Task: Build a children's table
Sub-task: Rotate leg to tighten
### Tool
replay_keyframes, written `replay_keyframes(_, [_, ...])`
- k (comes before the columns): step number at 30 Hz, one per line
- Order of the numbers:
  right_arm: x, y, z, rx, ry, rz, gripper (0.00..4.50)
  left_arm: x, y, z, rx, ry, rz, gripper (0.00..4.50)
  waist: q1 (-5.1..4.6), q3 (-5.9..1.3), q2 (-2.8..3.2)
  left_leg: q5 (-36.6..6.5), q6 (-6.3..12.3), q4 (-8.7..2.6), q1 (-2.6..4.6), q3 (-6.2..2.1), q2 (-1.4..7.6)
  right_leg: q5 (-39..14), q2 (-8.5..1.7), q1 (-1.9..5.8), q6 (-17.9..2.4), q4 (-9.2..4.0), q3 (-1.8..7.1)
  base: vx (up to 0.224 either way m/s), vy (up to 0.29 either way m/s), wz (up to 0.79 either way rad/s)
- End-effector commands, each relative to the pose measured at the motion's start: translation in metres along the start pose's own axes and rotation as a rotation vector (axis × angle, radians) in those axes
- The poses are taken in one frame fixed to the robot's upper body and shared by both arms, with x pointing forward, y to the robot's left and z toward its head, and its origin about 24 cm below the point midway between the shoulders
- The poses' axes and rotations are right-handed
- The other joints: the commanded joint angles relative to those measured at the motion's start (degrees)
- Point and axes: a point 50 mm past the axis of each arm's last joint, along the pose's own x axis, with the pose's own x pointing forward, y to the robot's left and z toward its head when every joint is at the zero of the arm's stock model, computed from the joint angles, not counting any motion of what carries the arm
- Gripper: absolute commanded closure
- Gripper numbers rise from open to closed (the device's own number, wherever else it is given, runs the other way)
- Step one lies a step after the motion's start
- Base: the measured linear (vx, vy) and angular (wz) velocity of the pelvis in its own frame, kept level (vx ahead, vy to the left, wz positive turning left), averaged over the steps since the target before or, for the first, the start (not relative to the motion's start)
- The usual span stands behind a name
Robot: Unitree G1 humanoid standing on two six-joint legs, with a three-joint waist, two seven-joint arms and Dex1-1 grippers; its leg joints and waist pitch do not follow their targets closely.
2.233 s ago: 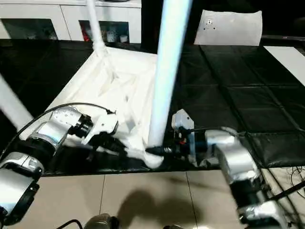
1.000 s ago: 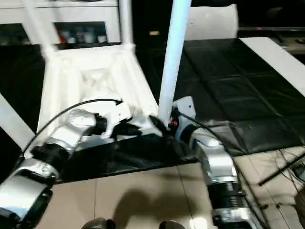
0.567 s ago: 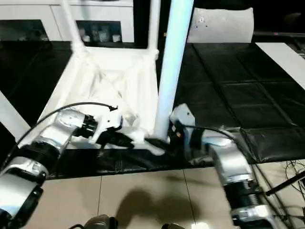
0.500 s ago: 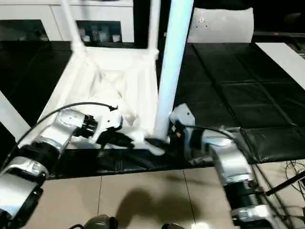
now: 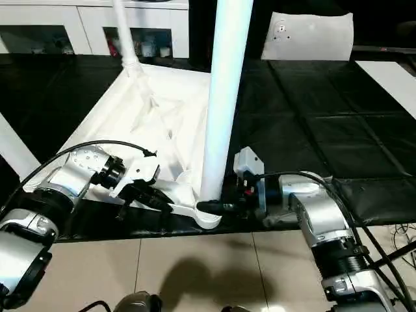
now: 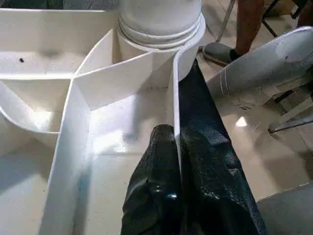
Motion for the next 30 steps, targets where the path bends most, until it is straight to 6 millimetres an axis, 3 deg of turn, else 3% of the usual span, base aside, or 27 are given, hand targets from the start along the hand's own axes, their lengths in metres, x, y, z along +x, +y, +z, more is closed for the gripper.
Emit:
replay_keyframes(1, [0.000, 0.001, 0.000, 0.003, 0.008, 0.021, 1.65, 0.000, 0.005, 0.014, 0.072, 0.025, -0.049, 4.50, -0.50, -4.62, -0.25, -13.11, 1.80, -4.12, 1.72, -1.45, 3.98, -14.75, -4.63, 2.59, -13.17, -3.62, 3.30, 0.000, 0.000, 0.00])
replay_keyframes(10, [0.010, 0.009, -0.004, 0.052, -0.067, -0.030, 2.40, 0.004, 0.008, 0.014, 0.030, -0.015, 0.025, 4.50, -0.34, -4.67, -0.27, -13.49, 1.37, -4.18, 1.81, -1.46, 4.03, -14.74, -4.68, 2.53, -13.12, -3.66, 3.36, 0.000, 0.000, 0.00])
replay_keyframes(13, [0.021, 0.004, -0.007, 0.109, -0.108, -0.189, 2.48, 0.010, 0.018, 0.018, -0.019, -0.037, 0.166, 4.50, -0.77, -4.44, -0.23, -16.18, -0.17, -4.43, 1.84, -1.73, 3.84, -19.84, -4.88, 2.49, -11.91, -4.19, 3.26, 0.000, 0.000, 0.00])
replay_keyframes(15, [0.027, 0.002, -0.010, 0.145, -0.119, -0.264, 2.50, 0.014, 0.022, 0.022, -0.048, -0.078, 0.225, 4.50, -1.16, -4.27, -0.31, -17.50, -1.19, -4.57, 1.89, -1.92, 3.79, -23.57, -4.97, 2.42, -10.54, -4.65, 3.28, 0.000, 0.000, 0.00])
replay_keyframes(17, [0.047, 0.000, -0.015, 0.192, -0.101, -0.401, 2.51, 0.029, 0.029, 0.032, -0.111, -0.143, 0.327, 4.50, -2.13, -4.07, -0.33, -19.39, -2.44, -4.74, 1.94, -2.23, 3.71, -26.49, -5.04, 2.16, -9.69, -5.02, 3.20, 0.000, 0.000, 0.00])
replay_keyframes(19, [0.053, -0.001, -0.016, 0.206, -0.099, -0.444, 2.52, 0.034, 0.031, 0.035, -0.126, -0.154, 0.360, 4.50, -3.01, -3.97, -0.45, -20.96, -2.70, -4.73, 1.92, -2.41, 3.45, -29.61, -4.96, 2.18, -8.52, -5.52, 2.94, 0.000, 0.000, 0.00])
replay_keyframes(20, [0.066, -0.004, -0.014, 0.259, -0.114, -0.550, 2.52, 0.046, 0.035, 0.043, -0.157, -0.181, 0.430, 4.50, -3.43, -3.93, -0.66, -21.14, -2.16, -4.59, 2.05, -2.35, 3.33, -30.63, -4.99, 2.07, -7.97, -5.88, 2.97, 0.000, 0.000, 0.00])
replay_keyframes(23, [0.075, -0.006, -0.011, 0.281, -0.101, -0.632, 2.53, 0.054, 0.038, 0.049, -0.179, -0.197, 0.481, 4.50, -4.28, -3.71, -0.59, -22.42, -2.07, -4.52, 2.27, -2.50, 3.07, -34.01, -4.84, 1.72, -6.78, -6.42, 2.73, 0.000, 0.000, 0.00])
replay_keyframes(28, [0.096, -0.010, 0.007, 0.310, -0.158, -0.725, 2.53, 0.071, 0.042, 0.068, -0.201, -0.215, 0.566, 4.50, -5.11, -3.73, -0.34, -23.65, -1.61, -4.59, 2.41, -2.64, 3.02, -35.29, -4.79, 1.66, -5.22, -6.97, 2.63, 0.000, 0.000, 0.00])
replay_keyframes(30, [0.094, -0.011, 0.009, 0.309, -0.183, -0.719, 1.99, 0.070, 0.041, 0.067, -0.188, -0.205, 0.550, 4.50, -5.13, -3.93, -0.27, -22.71, -1.21, -4.92, 2.17, -2.69, 3.16, -32.17, -4.57, 2.06, -5.38, -6.77, 2.63, 0.000, 0.000, 0.00])
